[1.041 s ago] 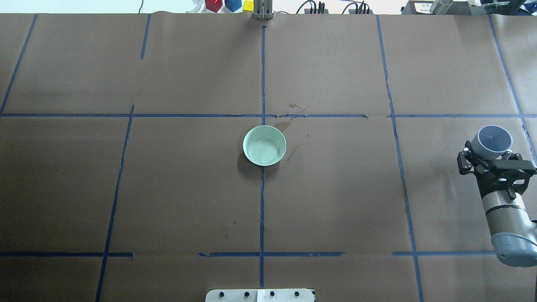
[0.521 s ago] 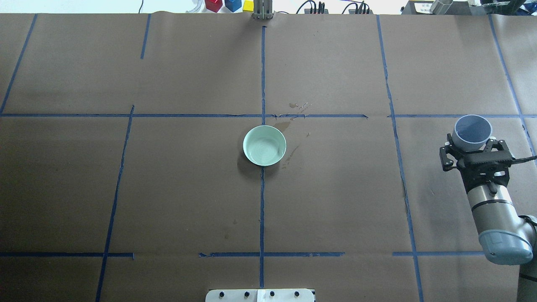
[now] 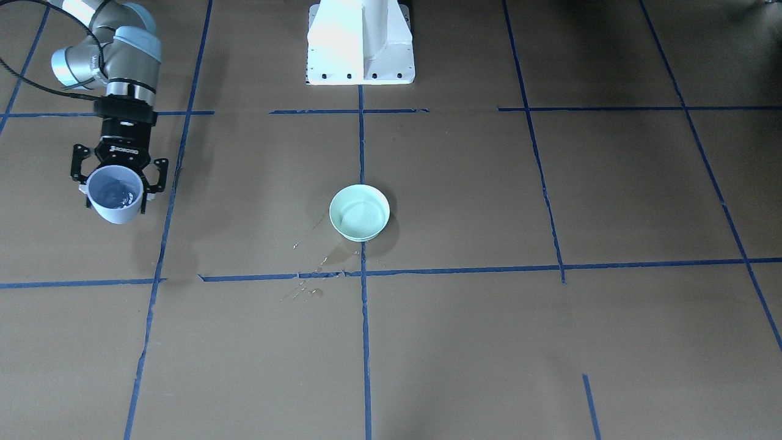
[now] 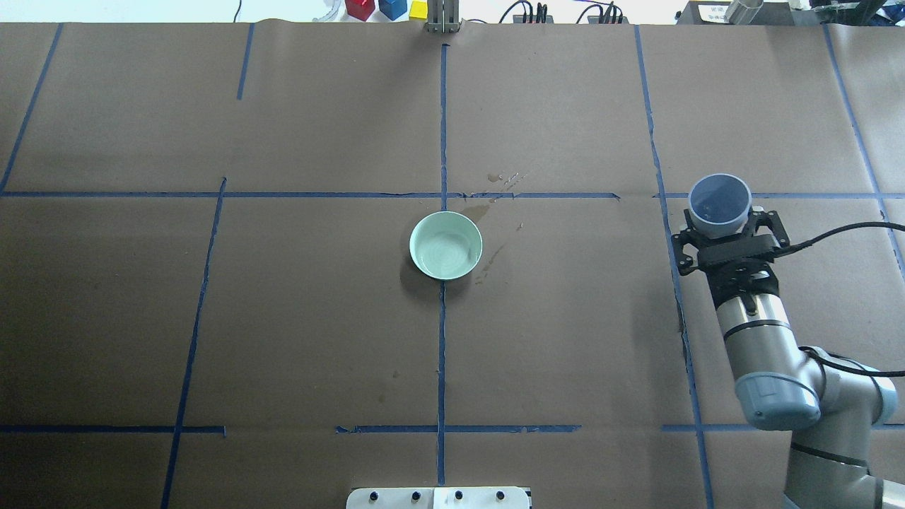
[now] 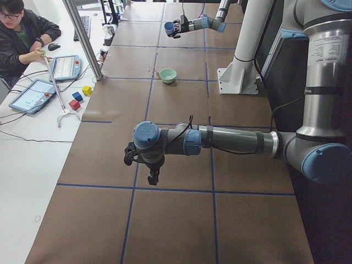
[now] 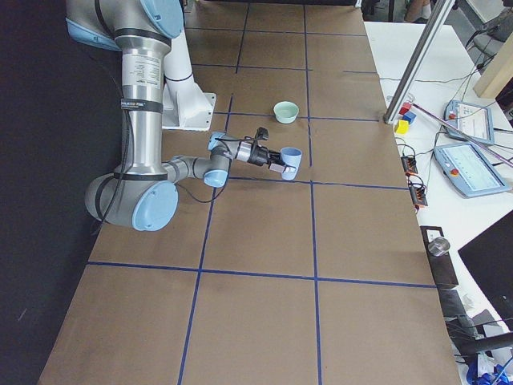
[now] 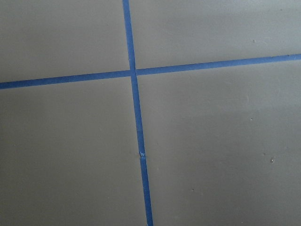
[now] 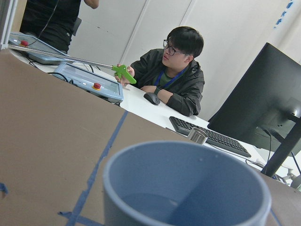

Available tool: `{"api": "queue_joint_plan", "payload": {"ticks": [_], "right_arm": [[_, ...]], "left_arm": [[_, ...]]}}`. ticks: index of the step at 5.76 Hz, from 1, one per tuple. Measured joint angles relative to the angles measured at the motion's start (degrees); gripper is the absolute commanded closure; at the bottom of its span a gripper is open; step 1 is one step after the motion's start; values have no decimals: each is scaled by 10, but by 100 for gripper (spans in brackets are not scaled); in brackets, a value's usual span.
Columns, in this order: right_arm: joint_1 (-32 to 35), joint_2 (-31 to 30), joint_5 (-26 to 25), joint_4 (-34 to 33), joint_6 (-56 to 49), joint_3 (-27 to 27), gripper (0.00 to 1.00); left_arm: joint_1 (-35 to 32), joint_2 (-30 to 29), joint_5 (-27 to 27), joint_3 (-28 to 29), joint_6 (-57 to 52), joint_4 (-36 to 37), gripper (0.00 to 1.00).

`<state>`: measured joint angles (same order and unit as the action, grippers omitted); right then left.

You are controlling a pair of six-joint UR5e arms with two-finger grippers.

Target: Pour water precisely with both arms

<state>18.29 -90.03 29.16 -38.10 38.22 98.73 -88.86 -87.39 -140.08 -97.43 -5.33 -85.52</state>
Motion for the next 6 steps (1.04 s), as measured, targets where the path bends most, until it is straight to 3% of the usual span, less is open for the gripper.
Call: {"api": "queue_joint_plan", "payload": {"ticks": [2,4,6], "right_arm": [[0,128,-6,-50,-120,-14,100],[-1,213,10,-91,-123,-33,100],[-4,268,11,-150,-107,-89,100]], "left_arm": [[1,0,0,2,1,3,0],[1,-1,0,2,10,7,0],[1,-2,-1,0,25,7,0]]}}
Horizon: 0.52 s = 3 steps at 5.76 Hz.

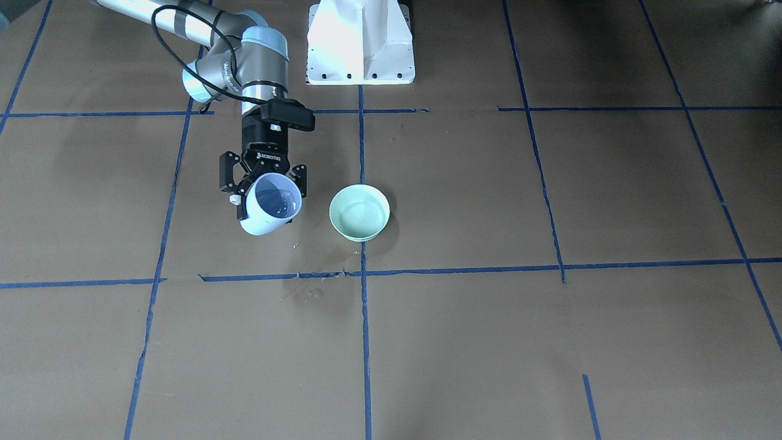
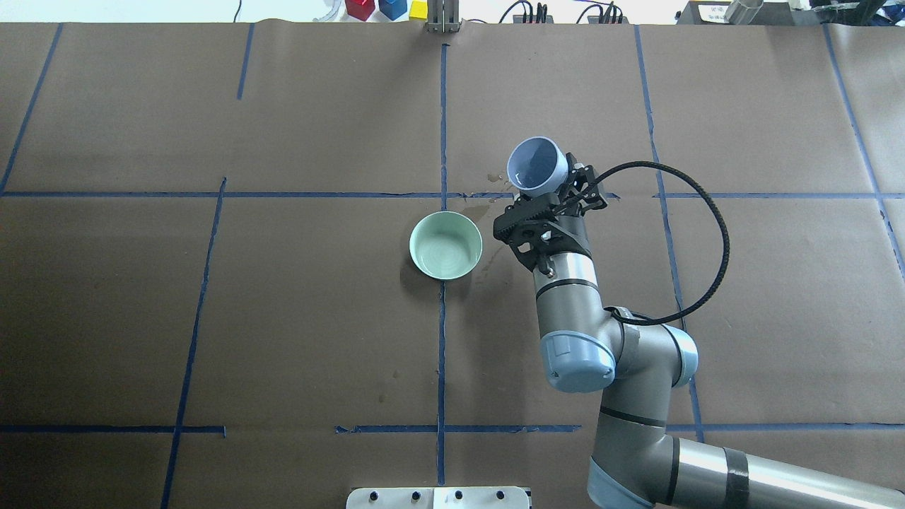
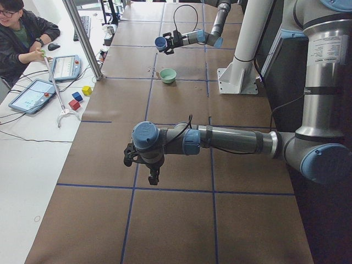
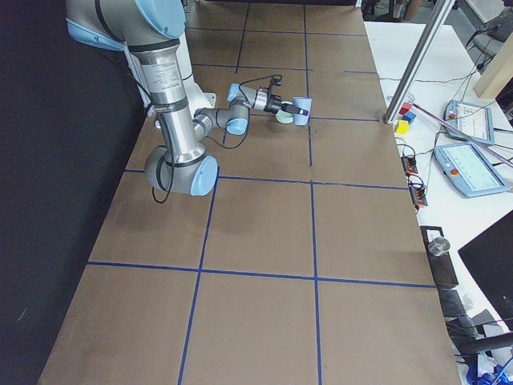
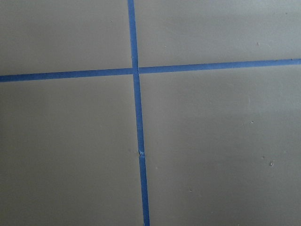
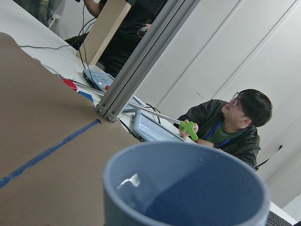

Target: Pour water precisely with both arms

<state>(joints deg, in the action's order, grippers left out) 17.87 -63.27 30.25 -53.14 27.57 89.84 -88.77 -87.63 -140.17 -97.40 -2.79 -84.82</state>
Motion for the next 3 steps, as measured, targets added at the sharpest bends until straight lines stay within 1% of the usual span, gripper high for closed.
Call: {"api": "queue_joint_plan", "payload": {"ticks": [1,3], "right_arm": [[-3,4,-6,-24,0,-11,100],[-26,3,-49,-57,-11,-14,100]], "left_arm": [[0,-3,-6,1,2,1,0],[1,-14,-25,8,17,1,0]]}}
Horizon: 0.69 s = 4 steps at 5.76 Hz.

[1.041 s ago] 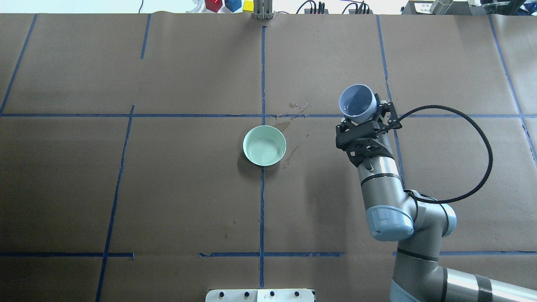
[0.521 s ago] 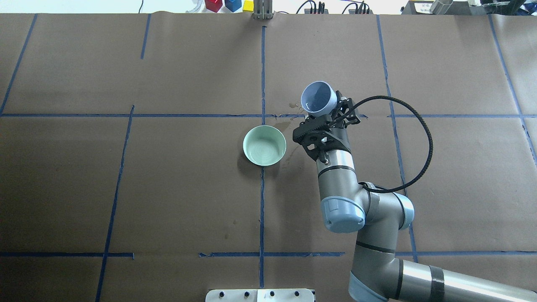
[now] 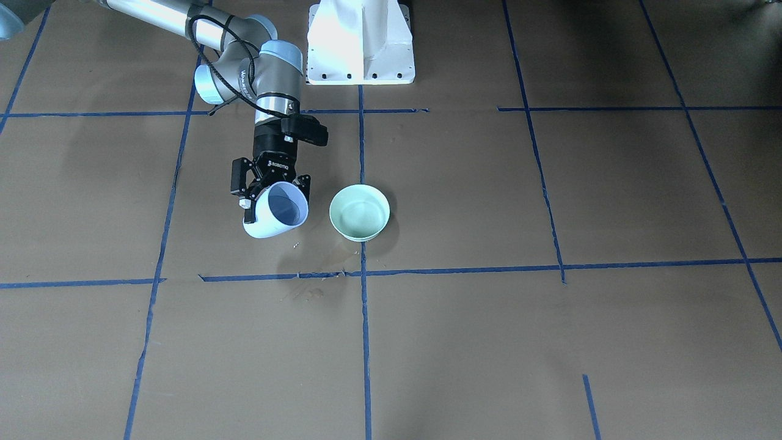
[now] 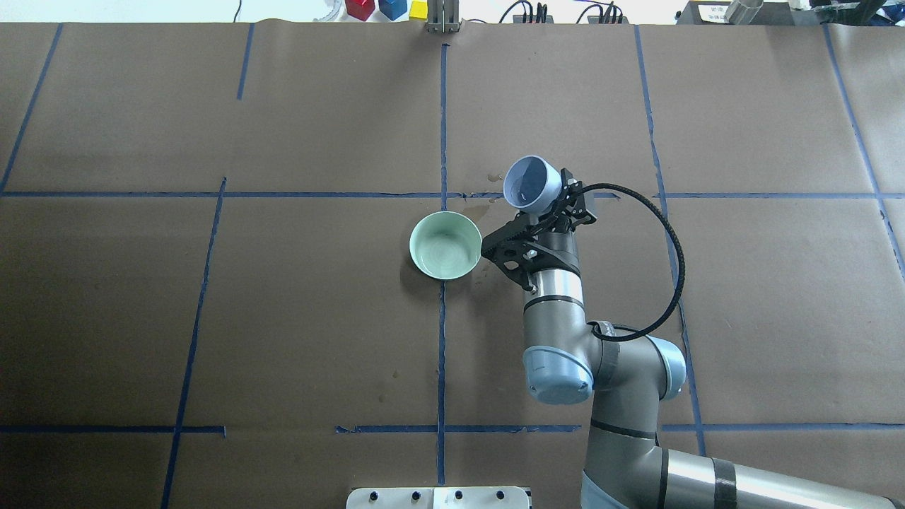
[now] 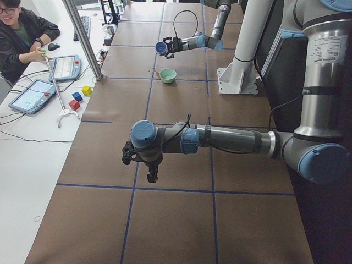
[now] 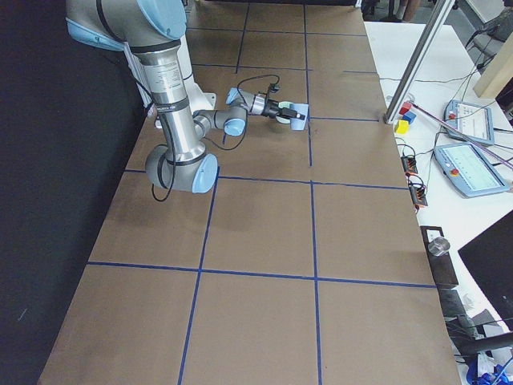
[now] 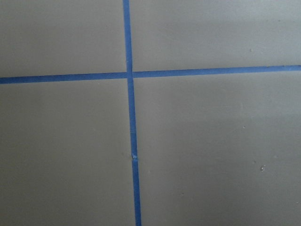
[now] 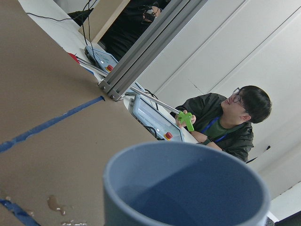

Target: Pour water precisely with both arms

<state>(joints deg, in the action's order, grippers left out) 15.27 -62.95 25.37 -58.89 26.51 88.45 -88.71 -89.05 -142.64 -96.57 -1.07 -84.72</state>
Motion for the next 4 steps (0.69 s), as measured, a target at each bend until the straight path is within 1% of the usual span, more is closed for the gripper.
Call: {"api": "queue_joint_plan", "payload": {"ticks": [2,4], "right_arm": [[-29,3,-53,-38,-37,1,100],[-38,6,-76,-45,-116,1,100]], "left_arm": [[1,-2,-4,2,11,-2,0],[1,-1,-23,2,11,-1,0]]}}
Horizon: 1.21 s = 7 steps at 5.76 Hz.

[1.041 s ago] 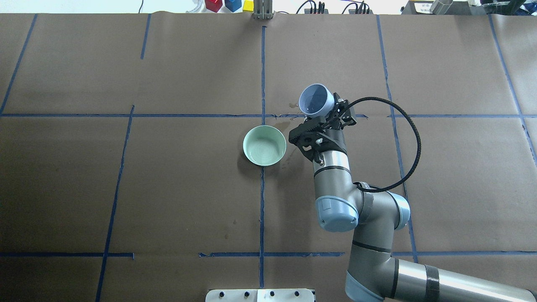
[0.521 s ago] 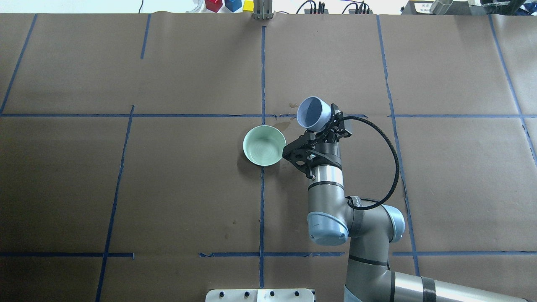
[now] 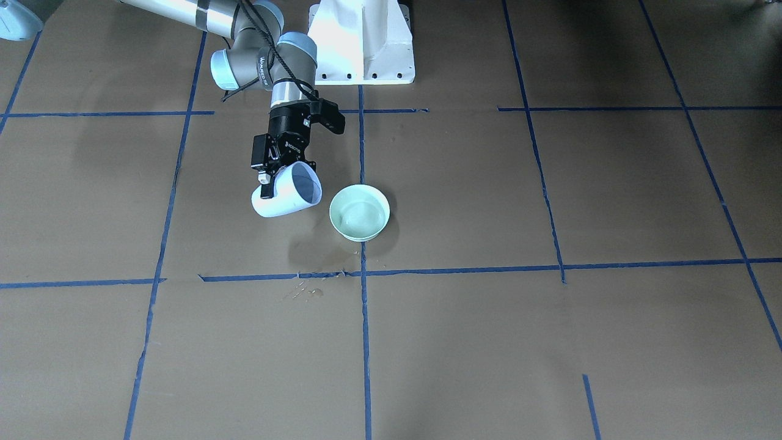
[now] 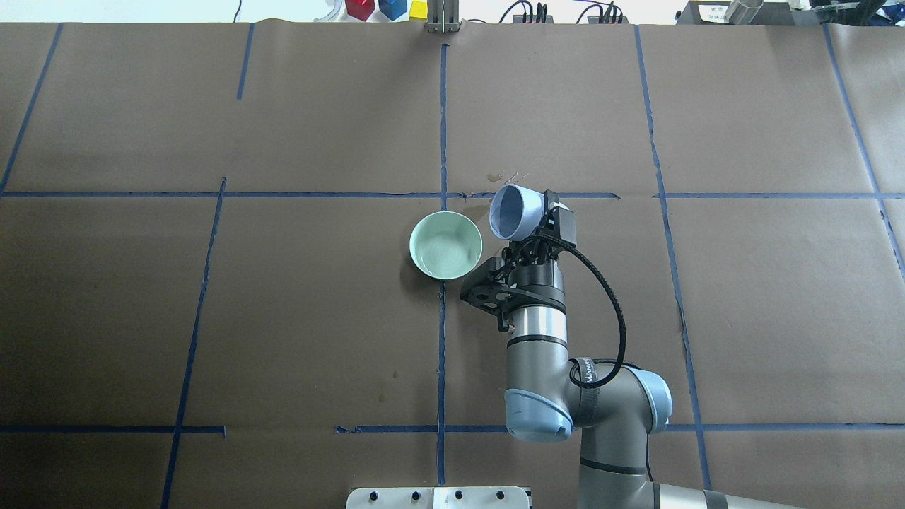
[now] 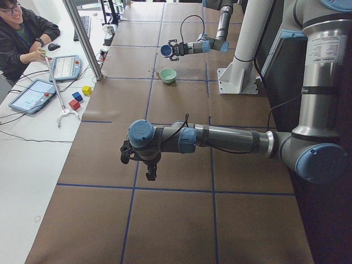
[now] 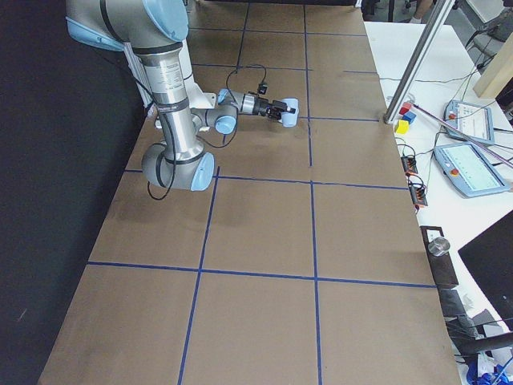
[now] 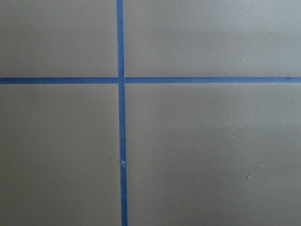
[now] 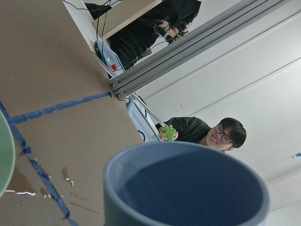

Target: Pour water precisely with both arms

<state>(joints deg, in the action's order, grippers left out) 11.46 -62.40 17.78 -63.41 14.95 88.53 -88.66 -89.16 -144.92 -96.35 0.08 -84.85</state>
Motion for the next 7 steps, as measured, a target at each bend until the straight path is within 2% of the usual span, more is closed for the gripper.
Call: {"api": "queue_joint_plan", "payload": {"ticks": [3,7], "right_arm": [[6,34,-3,-65,-38,-2,100],[7,40,-3,-78,-39,-7,100]], "left_arm": [[0,2,-7,0,0,1,0],[0,0,-7,2,0,2,0]]}}
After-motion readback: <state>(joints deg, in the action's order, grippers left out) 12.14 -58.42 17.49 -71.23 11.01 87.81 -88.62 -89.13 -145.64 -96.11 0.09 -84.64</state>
